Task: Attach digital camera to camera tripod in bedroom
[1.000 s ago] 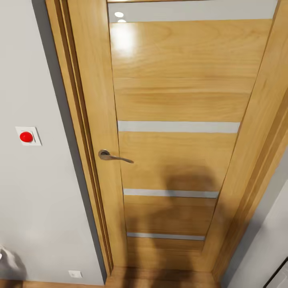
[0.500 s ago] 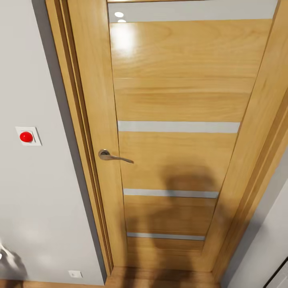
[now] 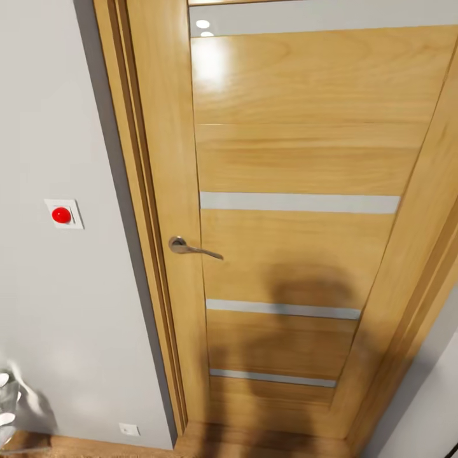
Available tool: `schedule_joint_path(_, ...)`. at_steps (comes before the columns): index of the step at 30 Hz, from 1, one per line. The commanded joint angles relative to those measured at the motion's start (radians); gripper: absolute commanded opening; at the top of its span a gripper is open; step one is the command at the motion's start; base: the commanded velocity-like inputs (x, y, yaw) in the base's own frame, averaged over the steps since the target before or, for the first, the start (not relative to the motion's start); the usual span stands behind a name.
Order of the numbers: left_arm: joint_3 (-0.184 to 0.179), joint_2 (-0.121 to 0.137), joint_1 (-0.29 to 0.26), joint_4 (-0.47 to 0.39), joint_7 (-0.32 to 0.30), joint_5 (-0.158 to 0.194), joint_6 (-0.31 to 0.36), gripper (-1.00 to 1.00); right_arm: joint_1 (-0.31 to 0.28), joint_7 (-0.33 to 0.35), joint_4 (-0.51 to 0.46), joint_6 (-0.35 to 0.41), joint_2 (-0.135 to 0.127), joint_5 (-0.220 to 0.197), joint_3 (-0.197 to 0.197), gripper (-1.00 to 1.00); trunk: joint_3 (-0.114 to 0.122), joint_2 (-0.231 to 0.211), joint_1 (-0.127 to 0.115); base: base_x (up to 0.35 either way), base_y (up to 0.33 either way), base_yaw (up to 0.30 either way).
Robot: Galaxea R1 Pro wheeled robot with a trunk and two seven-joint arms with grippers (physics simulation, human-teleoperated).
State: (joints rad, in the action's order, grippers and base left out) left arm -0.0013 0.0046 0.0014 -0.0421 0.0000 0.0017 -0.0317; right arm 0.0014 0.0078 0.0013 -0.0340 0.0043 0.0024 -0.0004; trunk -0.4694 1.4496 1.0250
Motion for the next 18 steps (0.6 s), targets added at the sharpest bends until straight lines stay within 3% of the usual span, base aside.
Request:
schedule_joint_path(1, 0.0, 0.0, 0.0, -0.001, 0.0, 0.0, -0.002, 1.0, 0.0, 0.001, 0.0, -0.009, 0.0, -0.002, -0.001, 1.0, -0.001, 0.0, 0.0, 0.0, 0.0, 0.275)
schedule_joint_path(18, 0.0, -0.001, 0.0, -0.001, 0.0, 0.0, -0.001, 1.0, 0.0, -0.008, 0.0, -0.092, 0.002, -0.004, -0.005, 1.0, -0.001, 0.0, 0.0, 0.0, 0.0, 0.295)
